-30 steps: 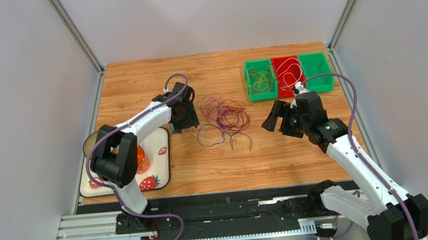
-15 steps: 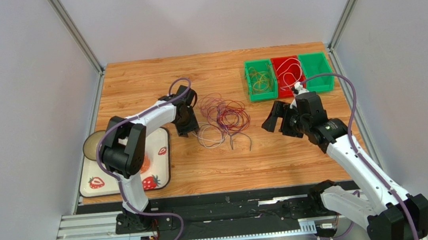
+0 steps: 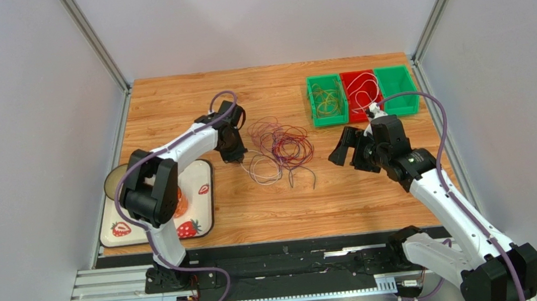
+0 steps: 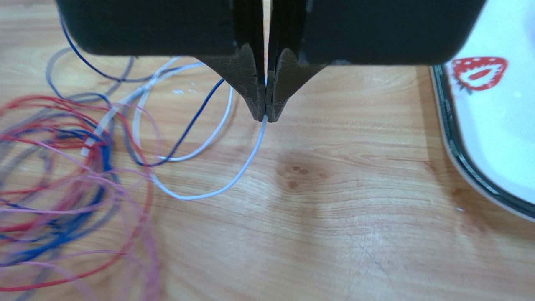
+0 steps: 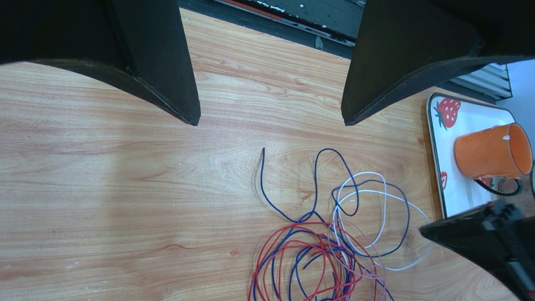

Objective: Untangle the cables
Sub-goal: Untie the cable.

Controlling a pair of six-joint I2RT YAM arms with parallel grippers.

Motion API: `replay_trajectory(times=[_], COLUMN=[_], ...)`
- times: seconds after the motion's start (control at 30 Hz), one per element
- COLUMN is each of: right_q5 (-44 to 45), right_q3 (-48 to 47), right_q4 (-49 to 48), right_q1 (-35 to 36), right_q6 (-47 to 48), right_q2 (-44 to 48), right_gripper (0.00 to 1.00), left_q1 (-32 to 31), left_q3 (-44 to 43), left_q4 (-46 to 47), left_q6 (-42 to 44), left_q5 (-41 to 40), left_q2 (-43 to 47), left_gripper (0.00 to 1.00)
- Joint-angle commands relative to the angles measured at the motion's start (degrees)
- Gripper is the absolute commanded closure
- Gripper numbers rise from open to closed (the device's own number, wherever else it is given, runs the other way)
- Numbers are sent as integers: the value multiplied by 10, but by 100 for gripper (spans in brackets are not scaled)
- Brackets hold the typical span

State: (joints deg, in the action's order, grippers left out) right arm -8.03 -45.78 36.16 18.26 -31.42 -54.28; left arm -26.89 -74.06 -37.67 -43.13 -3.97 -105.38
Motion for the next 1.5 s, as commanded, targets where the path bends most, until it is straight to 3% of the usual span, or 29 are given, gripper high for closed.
replay_trajectory(times=[0.0,0.3,0.57,0.9,1.17,1.47], right_q5=[-8,-16,-22,-70,-181,-256], right_q3=[-1,0,-14,-52,-48,-93], right_q4=[-14,-17,-11,-23,-85,-116], right_q1=[3,3,4,3,3,4], right_q6=[4,-6,-2,34,67,94], right_q2=[8,13,22,102,187,150], right_gripper=[13,13,14,12,14,20], left_q1=[3,-1,-25,-41,-73,-91], left_q3=[-50,-134,-213,-82,-48,-50], left_q4=[-19,-37,19,138,158,170], left_q6=[43,108,174,187,191,185], left_q5=[-10,35,163,353,383,390], left_q2=[99,228,308,352,343,331], left_gripper=[100,100,100,100,100,100])
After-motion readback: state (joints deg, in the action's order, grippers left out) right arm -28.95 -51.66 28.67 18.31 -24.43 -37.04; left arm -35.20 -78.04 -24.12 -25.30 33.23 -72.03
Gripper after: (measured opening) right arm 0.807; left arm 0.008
